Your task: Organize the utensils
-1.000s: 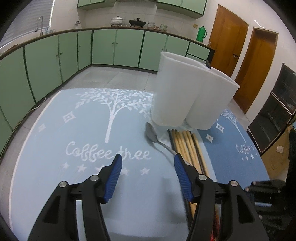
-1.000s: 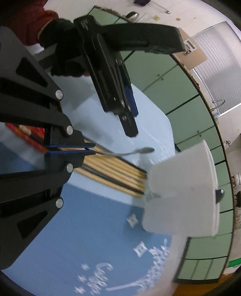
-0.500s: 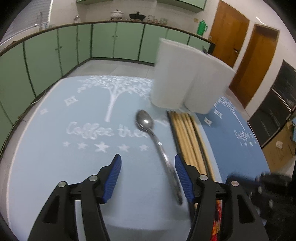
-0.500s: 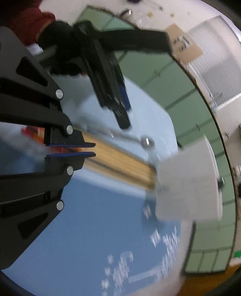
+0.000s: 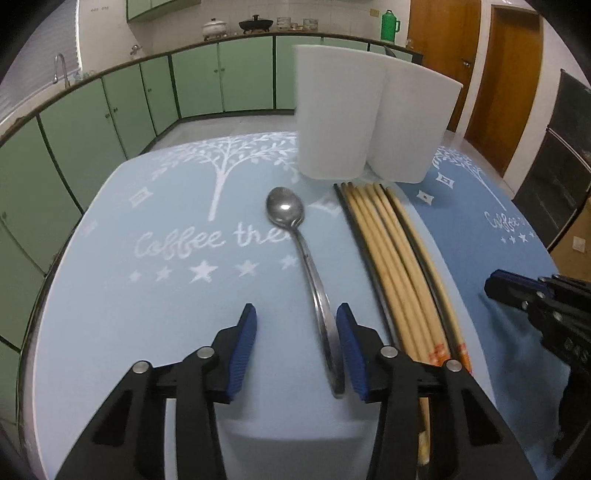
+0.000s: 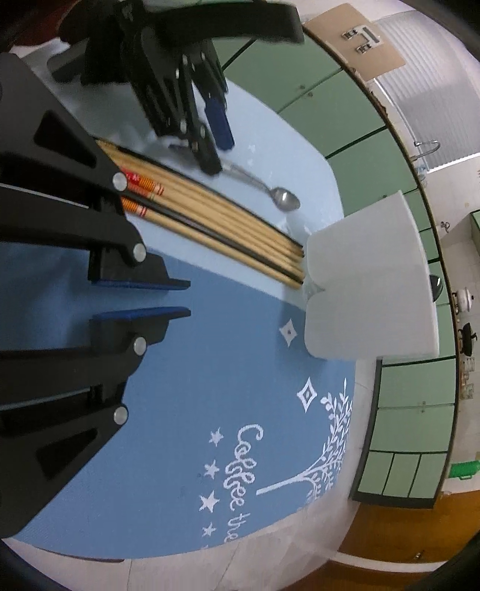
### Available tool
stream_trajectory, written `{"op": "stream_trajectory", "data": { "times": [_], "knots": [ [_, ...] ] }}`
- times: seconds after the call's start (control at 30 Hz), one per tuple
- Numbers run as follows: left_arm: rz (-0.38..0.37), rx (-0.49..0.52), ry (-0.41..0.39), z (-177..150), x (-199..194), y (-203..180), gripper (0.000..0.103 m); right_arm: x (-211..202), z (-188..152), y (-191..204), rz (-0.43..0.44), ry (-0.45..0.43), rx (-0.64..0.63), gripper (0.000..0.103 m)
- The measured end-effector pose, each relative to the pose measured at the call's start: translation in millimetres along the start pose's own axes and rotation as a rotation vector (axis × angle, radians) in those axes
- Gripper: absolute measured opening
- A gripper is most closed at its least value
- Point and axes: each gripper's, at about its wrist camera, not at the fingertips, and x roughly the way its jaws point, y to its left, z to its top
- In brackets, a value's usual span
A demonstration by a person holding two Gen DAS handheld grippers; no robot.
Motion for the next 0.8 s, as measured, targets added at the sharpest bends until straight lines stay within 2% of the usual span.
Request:
{"op": "stream_trajectory", "data": {
  "times": [0.13, 0.23, 0.3, 0.53, 0.8],
  "knots": [
    [-0.032, -0.018, 0.003, 0, -3, 7, 0.043, 3, 0, -7, -0.020, 0.000, 0.013, 0.012],
    [-0.048, -0.047, 0.002, 14, 0, 8, 0.056, 2, 5, -10, -0.044, -0.010, 0.014, 0.021],
    [-0.037, -0.037, -0.016, 27, 3, 5, 0.059, 2, 10, -14, -0.057, -0.015, 0.018, 0.023],
    [0.012, -0.034, -0.027, 68, 30, 1, 0.060, 6, 26, -27, -0.084, -0.033, 0.026, 0.023],
    [0.004, -0.051, -0.008, 85, 54, 4, 0.058, 12, 38, -36, -0.084, -0.046, 0.033, 0.023]
  ]
}}
